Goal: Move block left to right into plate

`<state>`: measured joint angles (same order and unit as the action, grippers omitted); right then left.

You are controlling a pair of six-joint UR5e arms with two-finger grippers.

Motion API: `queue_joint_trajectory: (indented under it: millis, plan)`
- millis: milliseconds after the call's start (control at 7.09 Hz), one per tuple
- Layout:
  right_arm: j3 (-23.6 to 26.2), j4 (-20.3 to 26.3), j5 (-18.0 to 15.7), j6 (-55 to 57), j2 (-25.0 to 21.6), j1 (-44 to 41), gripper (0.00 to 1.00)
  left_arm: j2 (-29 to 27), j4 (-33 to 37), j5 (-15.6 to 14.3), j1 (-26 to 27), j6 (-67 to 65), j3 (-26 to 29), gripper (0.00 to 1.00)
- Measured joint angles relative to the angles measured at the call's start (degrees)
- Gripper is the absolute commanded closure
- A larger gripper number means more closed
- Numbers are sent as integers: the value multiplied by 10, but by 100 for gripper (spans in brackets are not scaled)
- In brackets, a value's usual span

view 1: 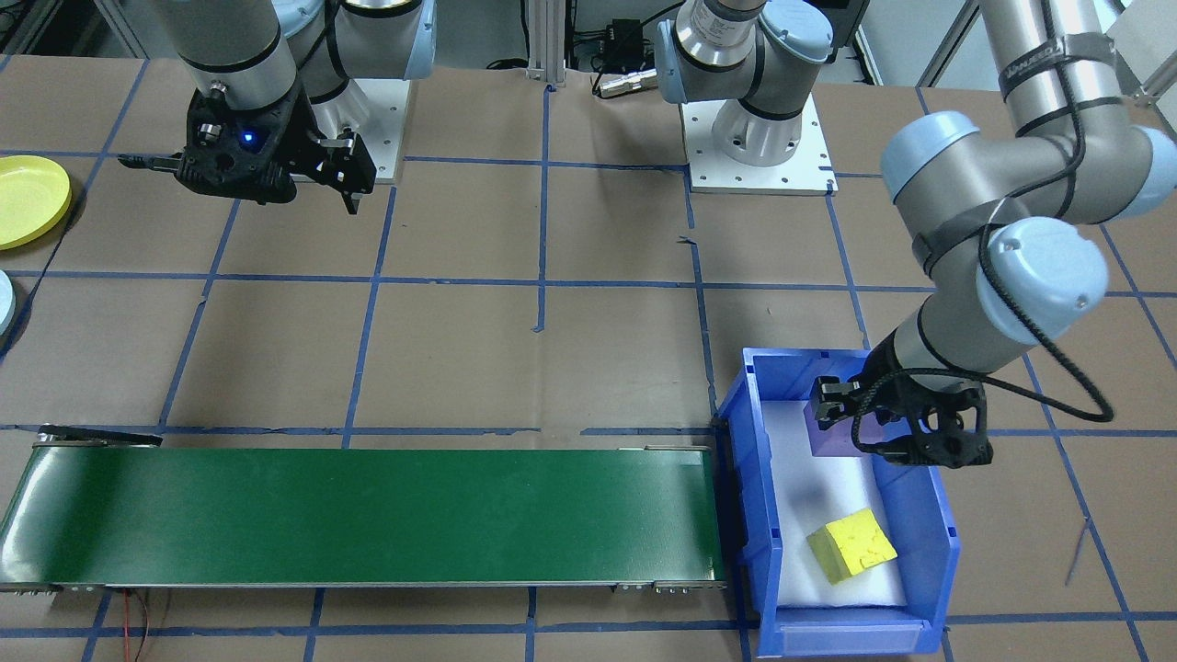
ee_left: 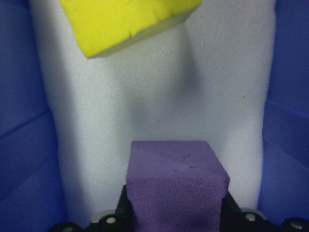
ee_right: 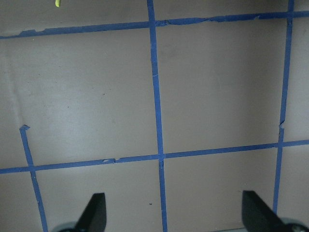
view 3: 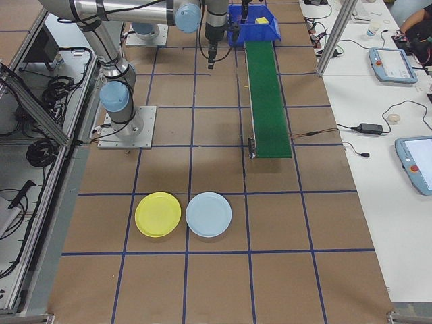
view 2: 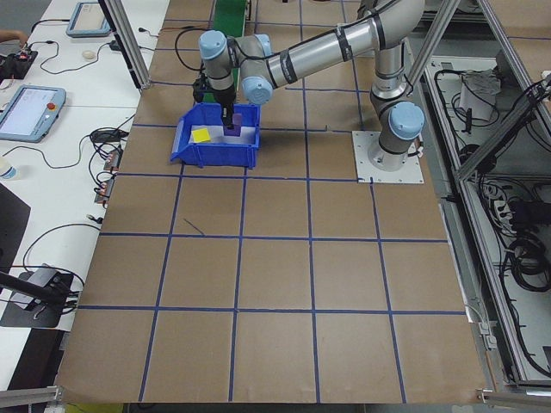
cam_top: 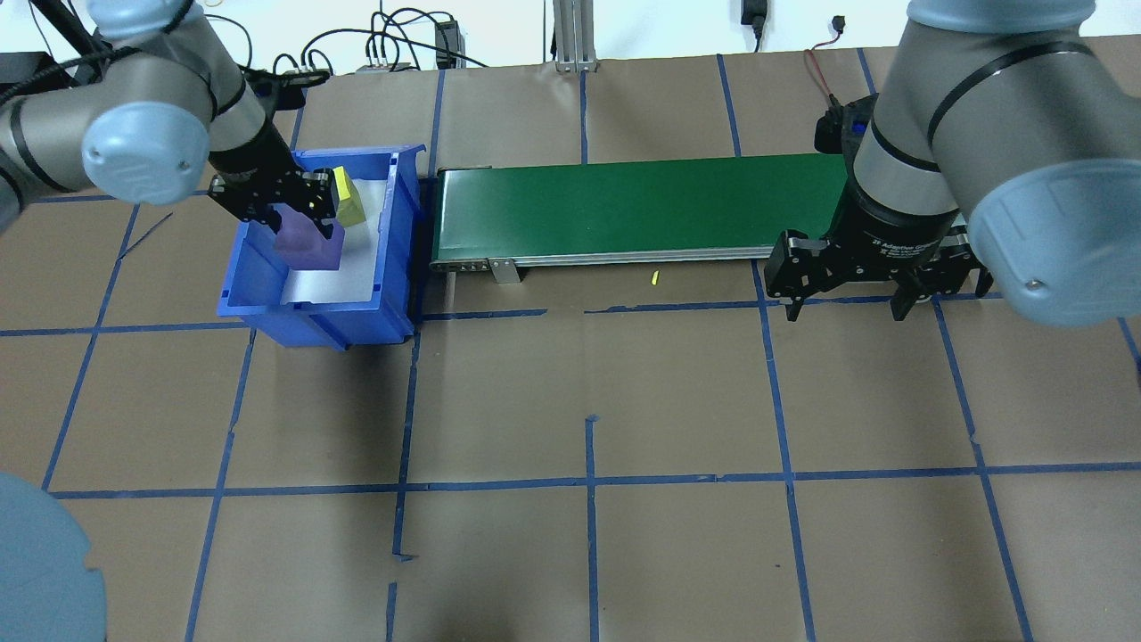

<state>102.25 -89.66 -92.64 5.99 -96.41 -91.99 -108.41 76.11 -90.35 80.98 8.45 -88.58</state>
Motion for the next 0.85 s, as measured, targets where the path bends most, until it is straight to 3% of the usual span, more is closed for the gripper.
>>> queue_joint_trajectory:
  millis: [141, 423, 846]
  plan:
    - [1, 0, 0, 0, 0, 0, 0, 11, 42, 1, 12, -12, 44, 55]
    - [2, 0, 0, 0, 0, 0, 0, 25, 61, 6, 70, -56, 82, 55]
    - [3, 0, 1, 2, -1, 0, 0, -25, -29, 31, 147, -109, 85, 51]
